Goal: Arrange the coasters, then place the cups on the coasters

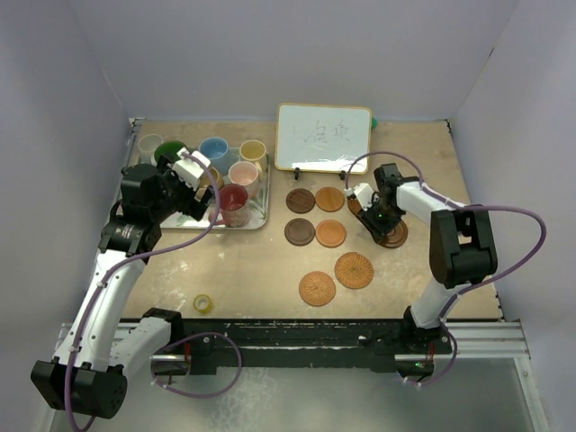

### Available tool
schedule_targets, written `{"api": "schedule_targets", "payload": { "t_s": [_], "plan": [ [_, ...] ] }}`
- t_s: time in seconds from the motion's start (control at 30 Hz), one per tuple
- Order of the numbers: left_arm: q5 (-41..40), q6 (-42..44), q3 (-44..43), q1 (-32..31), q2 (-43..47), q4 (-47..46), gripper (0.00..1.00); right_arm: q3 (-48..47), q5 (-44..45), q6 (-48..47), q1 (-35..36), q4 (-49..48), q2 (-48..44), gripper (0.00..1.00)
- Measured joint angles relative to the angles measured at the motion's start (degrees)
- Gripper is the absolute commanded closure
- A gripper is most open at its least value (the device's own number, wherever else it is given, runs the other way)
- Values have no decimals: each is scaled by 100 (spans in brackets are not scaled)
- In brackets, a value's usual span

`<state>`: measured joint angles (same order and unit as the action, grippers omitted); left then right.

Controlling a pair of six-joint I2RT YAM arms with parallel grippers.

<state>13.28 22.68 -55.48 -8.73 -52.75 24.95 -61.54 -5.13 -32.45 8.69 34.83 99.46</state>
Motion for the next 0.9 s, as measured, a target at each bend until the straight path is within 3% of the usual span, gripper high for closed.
{"api": "schedule_targets", "payload": {
  "t_s": [0.43, 0.9],
  "plan": [
    [0, 0, 0, 0, -26, -2, 12, -31, -192, 61, 686, 407, 2, 55],
    [0, 2, 9, 0, -96, -7, 12, -173, -295, 107, 837, 579, 109, 53]
  ]
}}
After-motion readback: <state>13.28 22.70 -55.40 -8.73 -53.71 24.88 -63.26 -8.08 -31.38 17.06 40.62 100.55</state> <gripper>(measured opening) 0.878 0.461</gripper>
